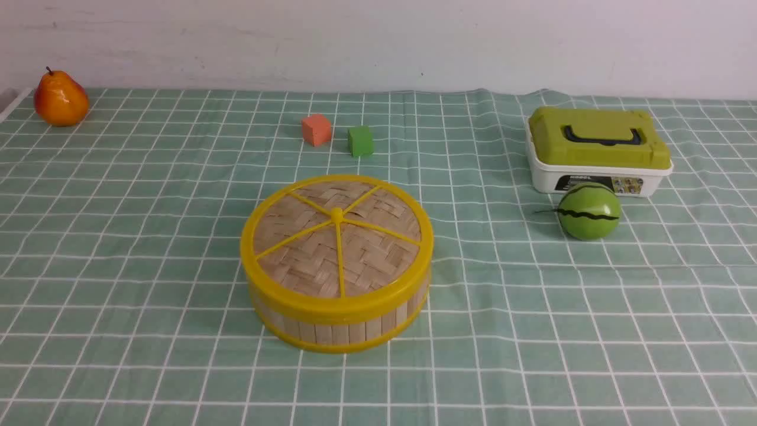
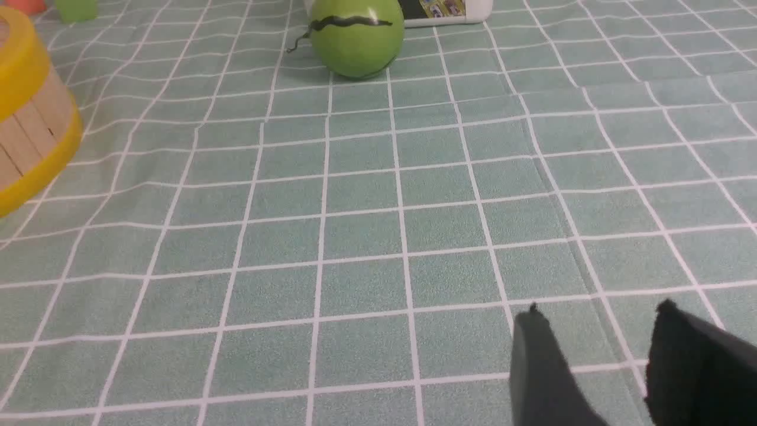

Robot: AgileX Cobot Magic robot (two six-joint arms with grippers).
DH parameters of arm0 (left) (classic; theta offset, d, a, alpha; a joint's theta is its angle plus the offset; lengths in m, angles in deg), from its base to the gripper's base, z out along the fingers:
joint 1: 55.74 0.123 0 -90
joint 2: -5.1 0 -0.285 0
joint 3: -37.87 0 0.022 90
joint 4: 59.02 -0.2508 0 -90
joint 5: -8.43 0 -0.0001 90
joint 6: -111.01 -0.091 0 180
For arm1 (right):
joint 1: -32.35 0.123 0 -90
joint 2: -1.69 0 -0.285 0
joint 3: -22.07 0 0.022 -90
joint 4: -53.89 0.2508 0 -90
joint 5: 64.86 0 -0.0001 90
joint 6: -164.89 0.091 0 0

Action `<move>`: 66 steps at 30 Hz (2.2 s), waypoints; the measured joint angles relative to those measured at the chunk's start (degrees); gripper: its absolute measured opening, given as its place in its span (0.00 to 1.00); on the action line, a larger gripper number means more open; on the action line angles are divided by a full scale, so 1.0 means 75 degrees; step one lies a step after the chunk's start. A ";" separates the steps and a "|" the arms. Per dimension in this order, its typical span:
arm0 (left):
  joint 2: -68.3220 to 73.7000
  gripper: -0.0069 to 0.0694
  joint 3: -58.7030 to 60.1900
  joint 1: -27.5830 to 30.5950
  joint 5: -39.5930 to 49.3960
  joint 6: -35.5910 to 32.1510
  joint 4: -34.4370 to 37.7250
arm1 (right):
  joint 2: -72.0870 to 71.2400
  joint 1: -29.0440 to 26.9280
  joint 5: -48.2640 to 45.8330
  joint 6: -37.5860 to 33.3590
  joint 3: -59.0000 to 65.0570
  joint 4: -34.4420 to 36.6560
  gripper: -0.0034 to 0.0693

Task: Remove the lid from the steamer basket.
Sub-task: Use the left arm to lift the lid of the steamer

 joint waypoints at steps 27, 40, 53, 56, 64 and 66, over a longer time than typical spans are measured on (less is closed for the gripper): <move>0.0000 0.40 0.0000 0.0000 0.0000 0.0000 0.0000 | 0.0000 0.0000 0.0000 0.0000 0.0000 0.0000 0.38; 0.0000 0.40 0.0000 0.0000 0.0000 0.0000 -0.0172 | 0.0000 0.0000 0.0000 0.0000 0.0000 0.0000 0.38; 0.0000 0.40 0.0000 0.0000 -0.0239 0.0000 -0.0527 | 0.0000 0.0000 0.0000 0.0000 0.0000 0.0000 0.38; 0.0000 0.40 0.0000 0.0000 -0.0810 0.0218 -0.0590 | 0.0000 0.0000 0.0000 0.0000 0.0000 0.0000 0.38; 0.0000 0.40 0.0000 0.0000 -0.1402 0.5037 0.4510 | 0.0000 0.0000 0.0000 0.0000 0.0000 0.0000 0.38; 0.0000 0.40 0.0000 0.0000 -0.1454 0.5738 0.5450 | 0.0000 0.0000 0.0000 0.0000 0.0000 0.0000 0.38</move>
